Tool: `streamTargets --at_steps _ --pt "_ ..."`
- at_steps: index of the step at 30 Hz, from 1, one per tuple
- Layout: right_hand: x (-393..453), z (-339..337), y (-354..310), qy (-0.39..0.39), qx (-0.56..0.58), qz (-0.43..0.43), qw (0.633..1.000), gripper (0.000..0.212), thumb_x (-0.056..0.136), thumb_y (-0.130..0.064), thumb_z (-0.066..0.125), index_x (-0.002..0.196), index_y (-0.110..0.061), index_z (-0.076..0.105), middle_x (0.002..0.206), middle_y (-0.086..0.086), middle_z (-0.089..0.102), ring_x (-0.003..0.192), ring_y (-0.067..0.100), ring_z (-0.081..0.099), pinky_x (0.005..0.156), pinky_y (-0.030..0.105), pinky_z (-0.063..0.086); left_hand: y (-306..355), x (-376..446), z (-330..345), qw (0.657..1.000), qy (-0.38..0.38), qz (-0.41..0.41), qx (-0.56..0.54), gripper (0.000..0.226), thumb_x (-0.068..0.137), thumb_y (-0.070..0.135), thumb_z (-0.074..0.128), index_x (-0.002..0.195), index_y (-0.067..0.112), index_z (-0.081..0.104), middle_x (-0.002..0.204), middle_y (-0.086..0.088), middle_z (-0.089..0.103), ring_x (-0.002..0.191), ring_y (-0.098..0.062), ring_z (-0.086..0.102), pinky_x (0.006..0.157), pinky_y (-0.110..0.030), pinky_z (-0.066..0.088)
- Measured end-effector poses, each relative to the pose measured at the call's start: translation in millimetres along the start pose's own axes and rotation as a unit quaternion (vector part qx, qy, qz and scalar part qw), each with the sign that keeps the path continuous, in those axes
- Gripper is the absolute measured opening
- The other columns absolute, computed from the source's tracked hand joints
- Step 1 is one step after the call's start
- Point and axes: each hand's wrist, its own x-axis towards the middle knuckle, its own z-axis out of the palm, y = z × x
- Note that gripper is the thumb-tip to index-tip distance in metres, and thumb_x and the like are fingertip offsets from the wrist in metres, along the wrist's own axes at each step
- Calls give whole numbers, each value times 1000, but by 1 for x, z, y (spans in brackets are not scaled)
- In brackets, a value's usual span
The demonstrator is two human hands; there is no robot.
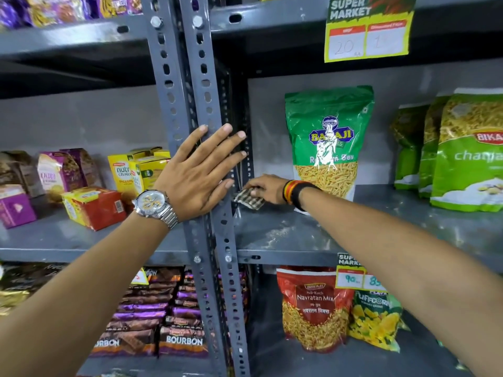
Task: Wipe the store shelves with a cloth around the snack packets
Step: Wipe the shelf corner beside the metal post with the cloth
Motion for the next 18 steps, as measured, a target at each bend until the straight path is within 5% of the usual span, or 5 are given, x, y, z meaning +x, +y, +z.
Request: streamTargets --at_steps 6,13,18 --pt "-2 29 13 -11 -55 24 998 35 100 -38 37 133 -40 48 136 16 48 133 37 35 114 47 26 -5 3 4 1000 2 3 13 57 103 37 35 153 12 35 166 -10 17 154 -29 8 122 -56 11" --pt "-113 -6 -14 -63 9 -72 995 33 101 -30 43 132 -26 53 107 0 51 101 13 45 90 26 32 -1 2 0 1000 -22 -6 6 57 104 38 32 154 12 34 167 -10 14 154 -29 6 122 -57 13" --pt "-91 2 -30 -26 15 -64 998 35 99 -27 47 134 -25 55 104 -2 47 108 18 47 100 34 38 3 1 -5 999 -37 -20 4 56 104 39 30 151 10 38 167 -10 14 154 -28 4 122 -57 12"
